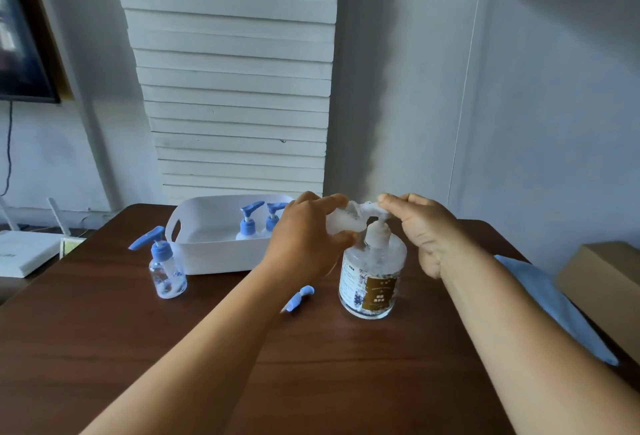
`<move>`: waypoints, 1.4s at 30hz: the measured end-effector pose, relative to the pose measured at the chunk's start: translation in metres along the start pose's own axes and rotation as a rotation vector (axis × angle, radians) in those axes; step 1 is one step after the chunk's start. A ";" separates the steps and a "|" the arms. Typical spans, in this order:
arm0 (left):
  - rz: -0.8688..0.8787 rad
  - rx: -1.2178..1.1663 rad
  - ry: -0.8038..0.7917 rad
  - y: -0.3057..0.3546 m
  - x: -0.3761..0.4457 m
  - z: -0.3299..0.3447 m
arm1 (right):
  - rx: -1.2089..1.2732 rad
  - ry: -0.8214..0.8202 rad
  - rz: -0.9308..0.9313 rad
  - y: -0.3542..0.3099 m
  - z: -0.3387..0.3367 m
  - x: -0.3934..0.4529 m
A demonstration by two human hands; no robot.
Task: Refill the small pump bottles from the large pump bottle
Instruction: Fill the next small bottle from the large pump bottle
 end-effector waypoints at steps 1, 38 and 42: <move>-0.008 0.000 -0.012 -0.002 -0.002 0.003 | -0.005 0.000 0.007 0.004 0.002 -0.002; -0.024 -0.026 -0.005 -0.003 -0.005 0.004 | -0.110 -0.069 -0.002 0.005 0.001 -0.003; -0.023 -0.037 0.008 -0.003 -0.003 0.002 | -0.141 -0.063 -0.029 -0.004 -0.001 -0.001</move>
Point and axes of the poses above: each hand's wrist, its own x-axis towards the middle knuckle, its own z-axis out of the palm, y = z × x, the point moved 3 cm from there along x, towards the middle knuckle, and after that the axes turned 14 degrees about -z, right-handed, at the moved point
